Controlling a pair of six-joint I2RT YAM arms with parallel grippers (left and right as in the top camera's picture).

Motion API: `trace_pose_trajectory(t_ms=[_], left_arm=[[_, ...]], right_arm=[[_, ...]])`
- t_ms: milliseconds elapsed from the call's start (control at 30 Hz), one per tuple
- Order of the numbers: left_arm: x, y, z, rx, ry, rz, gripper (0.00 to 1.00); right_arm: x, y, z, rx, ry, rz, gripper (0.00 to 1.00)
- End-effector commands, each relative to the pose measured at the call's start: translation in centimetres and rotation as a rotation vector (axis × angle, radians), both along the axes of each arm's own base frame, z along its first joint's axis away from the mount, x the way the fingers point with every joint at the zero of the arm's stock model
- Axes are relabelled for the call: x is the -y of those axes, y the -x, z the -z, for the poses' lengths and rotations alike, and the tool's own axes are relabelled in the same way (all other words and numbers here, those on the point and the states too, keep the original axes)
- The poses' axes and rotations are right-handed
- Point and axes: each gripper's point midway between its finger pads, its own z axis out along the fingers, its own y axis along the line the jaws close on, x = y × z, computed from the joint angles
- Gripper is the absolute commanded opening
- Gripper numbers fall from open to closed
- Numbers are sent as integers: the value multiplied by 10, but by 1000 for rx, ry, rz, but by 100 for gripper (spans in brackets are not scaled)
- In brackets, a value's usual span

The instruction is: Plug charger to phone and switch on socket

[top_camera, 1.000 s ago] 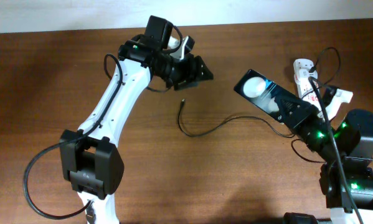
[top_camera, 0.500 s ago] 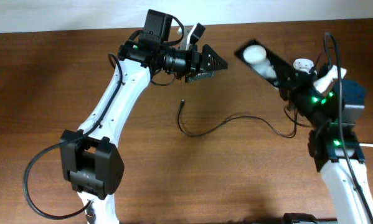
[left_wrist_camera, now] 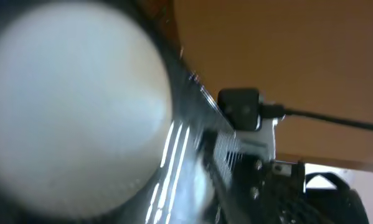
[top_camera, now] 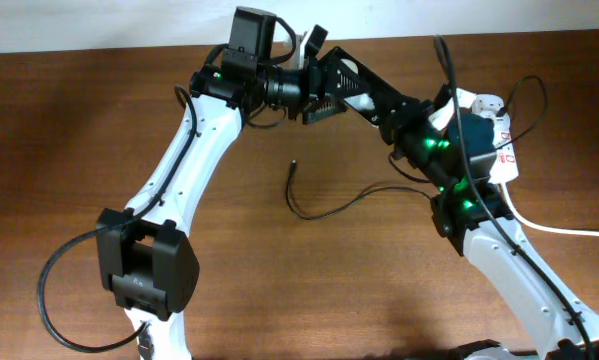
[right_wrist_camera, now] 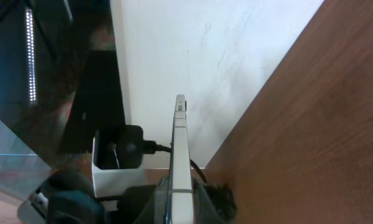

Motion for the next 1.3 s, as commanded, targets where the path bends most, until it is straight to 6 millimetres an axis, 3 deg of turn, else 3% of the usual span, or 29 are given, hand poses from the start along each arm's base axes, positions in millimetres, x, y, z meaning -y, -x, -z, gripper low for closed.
trace_pose_trajectory(t_ms=[0,100,233,400,533,767,900,1100,1267], left_arm=[[-2,-3,-17,-26,10,-50,79],[-2,-10,-17,-61,7,-99,73],[0,-15,-27,-56,39,-115,67],[3,-23,-41,-38,88,-133,52],[7,-24,-64,19,161,-103,50],[11,-23,-95,126,254,-63,45],[12,-18,-97,133,264,-30,41],[13,-15,-98,109,267,-19,17],[13,-15,-98,101,268,-18,7]], right_arm=[[1,-3,-20,61,10,38,4],[-3,-1,-20,61,9,25,4],[-24,5,-20,61,11,12,4],[-44,12,-20,62,13,-5,4],[-46,13,-20,60,10,-10,4],[-48,14,-20,-29,-147,-4,4],[-51,16,-26,-15,-168,-22,4],[-52,16,-28,-8,-171,-31,4],[-52,16,-28,-8,-171,-31,4]])
